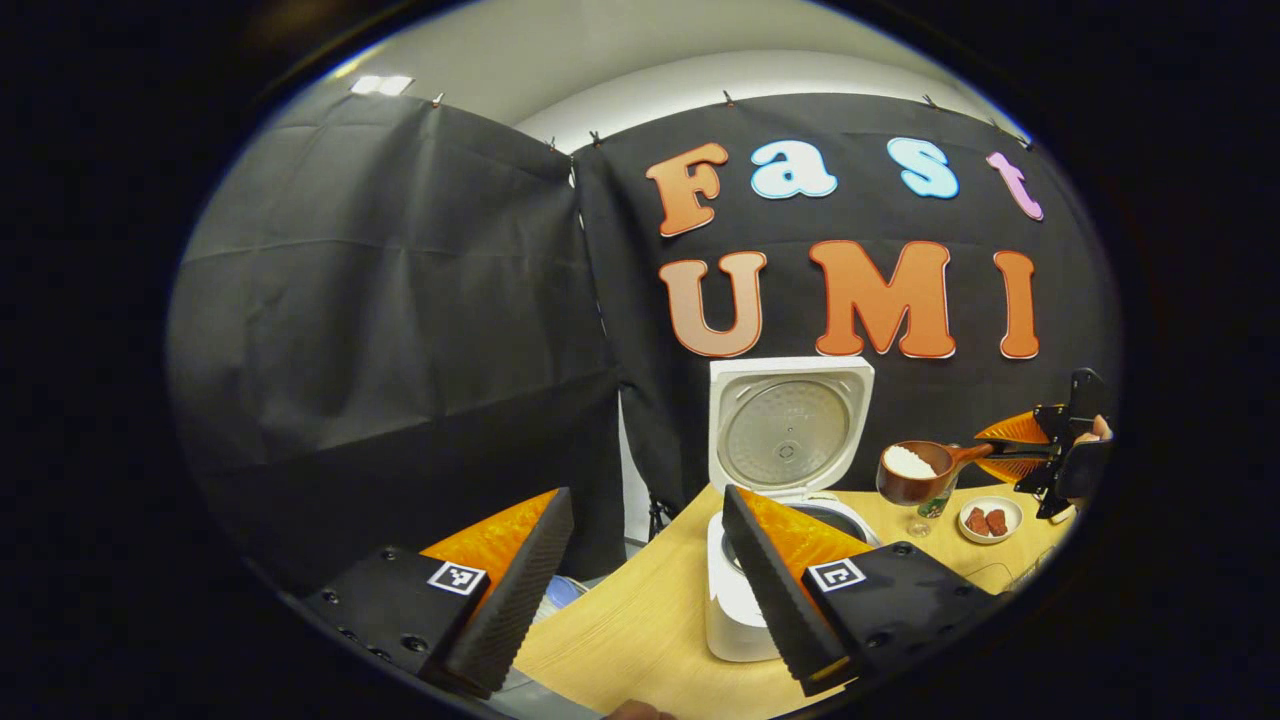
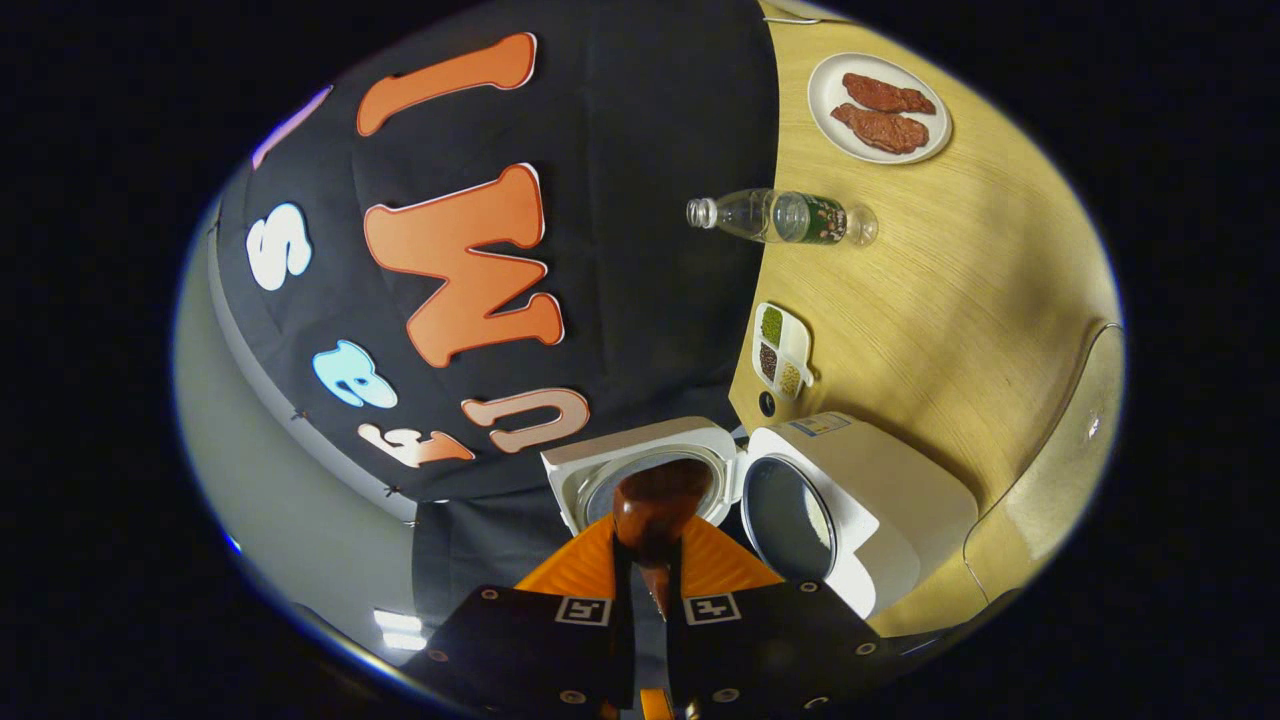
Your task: Close the left gripper, press the button to open the rice cooker; take a wooden spoon from the chopstick holder with the right hand, scoop a spoonful of rice and pour it into the rice cooker, then put the wooden spoon back into the chopstick holder.
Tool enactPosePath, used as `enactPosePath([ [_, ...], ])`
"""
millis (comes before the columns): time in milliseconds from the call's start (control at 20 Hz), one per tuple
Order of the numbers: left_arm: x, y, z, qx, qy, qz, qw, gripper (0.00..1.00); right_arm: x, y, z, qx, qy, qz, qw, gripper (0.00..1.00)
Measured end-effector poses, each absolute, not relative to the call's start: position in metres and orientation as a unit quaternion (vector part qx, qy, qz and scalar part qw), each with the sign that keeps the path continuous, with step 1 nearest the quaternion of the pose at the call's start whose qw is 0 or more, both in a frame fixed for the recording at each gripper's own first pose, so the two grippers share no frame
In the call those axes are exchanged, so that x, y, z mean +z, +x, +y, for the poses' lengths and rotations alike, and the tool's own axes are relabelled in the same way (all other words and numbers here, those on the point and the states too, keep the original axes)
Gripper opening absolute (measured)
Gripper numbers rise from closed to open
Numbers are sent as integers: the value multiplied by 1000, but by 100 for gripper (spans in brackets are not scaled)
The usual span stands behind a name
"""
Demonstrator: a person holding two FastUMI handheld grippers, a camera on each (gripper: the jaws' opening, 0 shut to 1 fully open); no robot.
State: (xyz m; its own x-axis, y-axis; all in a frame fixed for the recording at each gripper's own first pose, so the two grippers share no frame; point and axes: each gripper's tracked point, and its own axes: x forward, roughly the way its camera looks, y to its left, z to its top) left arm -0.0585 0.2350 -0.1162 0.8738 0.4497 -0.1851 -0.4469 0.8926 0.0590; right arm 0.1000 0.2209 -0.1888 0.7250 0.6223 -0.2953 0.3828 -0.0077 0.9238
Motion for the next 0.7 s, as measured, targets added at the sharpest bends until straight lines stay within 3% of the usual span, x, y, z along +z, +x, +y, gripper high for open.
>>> enactPosePath([
  [200, -123, -64, 256, 246, 1, 107, 963, 100, -191, 122, 251, 100, 651, 368, 656, 12],
  [550, -138, -72, 278, 261, 3, 124, 958, 97, -180, 169, 287, 115, 465, 338, 810, 12],
  [700, -144, -72, 288, 264, 2, 131, 956, 100, -173, 180, 299, 127, 392, 317, 854, 12],
])
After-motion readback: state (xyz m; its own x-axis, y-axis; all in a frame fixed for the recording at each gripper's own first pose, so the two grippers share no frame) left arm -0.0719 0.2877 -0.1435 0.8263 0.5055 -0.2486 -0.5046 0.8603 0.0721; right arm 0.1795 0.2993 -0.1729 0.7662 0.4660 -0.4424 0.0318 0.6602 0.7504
